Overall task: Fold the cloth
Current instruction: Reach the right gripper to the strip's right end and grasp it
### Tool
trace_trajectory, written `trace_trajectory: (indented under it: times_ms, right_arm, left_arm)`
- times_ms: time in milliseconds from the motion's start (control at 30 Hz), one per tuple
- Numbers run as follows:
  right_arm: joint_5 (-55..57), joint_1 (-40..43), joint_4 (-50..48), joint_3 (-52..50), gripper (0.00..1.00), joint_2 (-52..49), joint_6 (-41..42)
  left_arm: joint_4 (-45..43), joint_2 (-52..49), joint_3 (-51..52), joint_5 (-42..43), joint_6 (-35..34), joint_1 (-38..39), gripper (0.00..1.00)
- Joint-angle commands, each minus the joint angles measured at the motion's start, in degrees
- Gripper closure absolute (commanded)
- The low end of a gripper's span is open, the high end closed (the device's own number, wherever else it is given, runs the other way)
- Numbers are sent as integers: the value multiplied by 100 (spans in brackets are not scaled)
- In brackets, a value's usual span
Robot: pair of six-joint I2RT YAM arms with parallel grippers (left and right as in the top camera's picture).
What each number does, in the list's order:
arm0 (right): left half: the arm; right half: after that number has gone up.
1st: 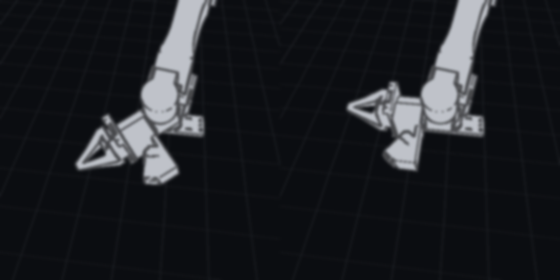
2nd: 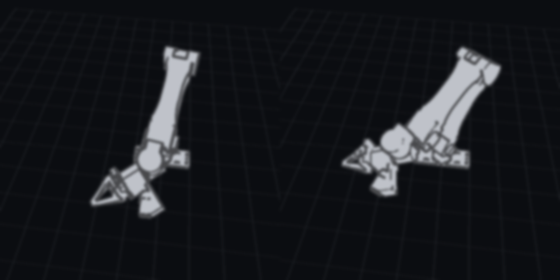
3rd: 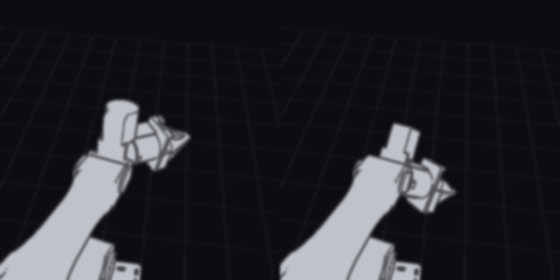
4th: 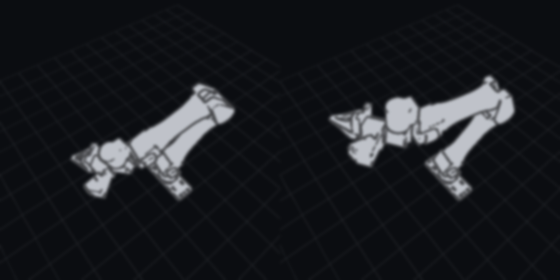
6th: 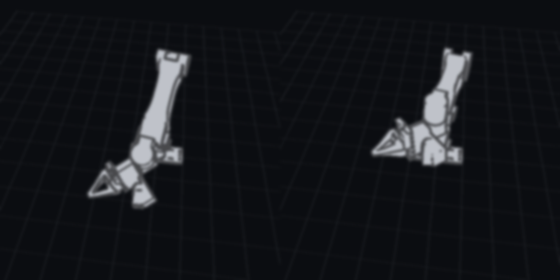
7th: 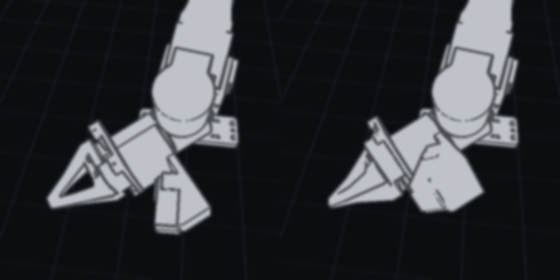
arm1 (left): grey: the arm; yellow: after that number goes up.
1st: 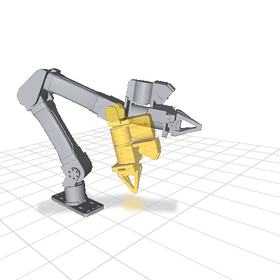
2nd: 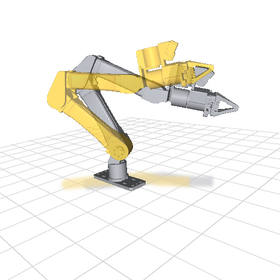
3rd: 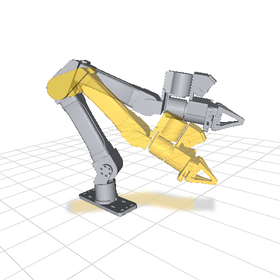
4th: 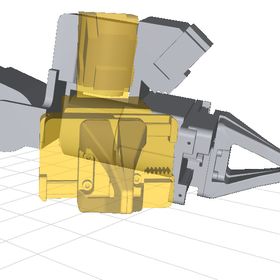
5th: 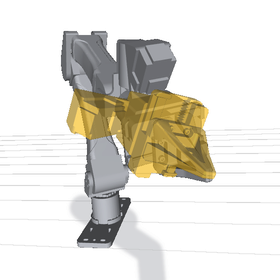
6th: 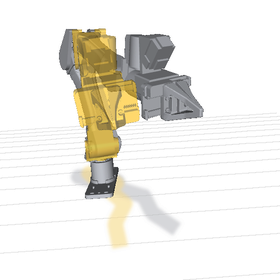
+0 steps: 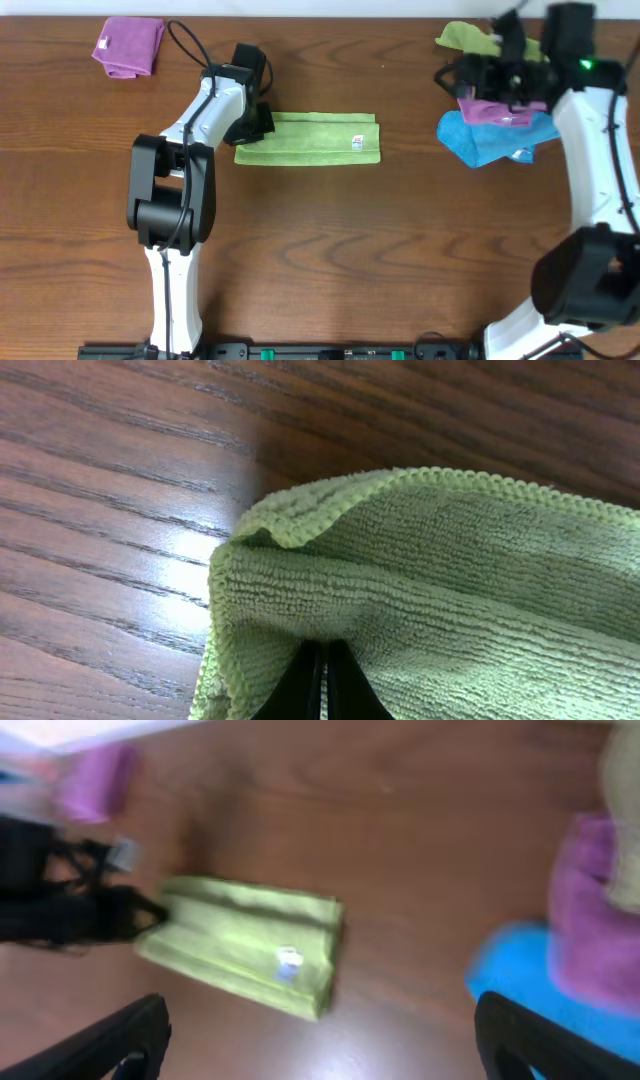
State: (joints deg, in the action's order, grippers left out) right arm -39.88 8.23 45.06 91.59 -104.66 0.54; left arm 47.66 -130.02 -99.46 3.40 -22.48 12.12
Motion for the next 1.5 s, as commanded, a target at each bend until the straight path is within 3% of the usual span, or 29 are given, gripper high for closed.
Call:
trace_trajectory:
  times_ms: [0, 533, 733, 1333, 1467]
  right_arm:
    - [-2124, -142, -688, -1108, 3, -562, 42]
    - [-2426, -669, -1556, -1495, 1, -1888, 492]
    - [-2396, -839, -2194, -1493, 1, -2037, 935]
    - [-2286, -1261, -2822, -1486, 1, -2588, 1532]
    - [-2293, -1187, -2903, -1449, 25, -2586, 1738]
  left_arm:
    - [-149, -374, 190, -79, -28, 0, 94]
    - [-168, -374, 190, -35, -28, 0, 94]
    - [-190, -374, 190, 81, -31, 0, 94]
    - [-227, -374, 190, 116, -31, 0, 94]
    - [-225, -374, 190, 136, -31, 0, 94]
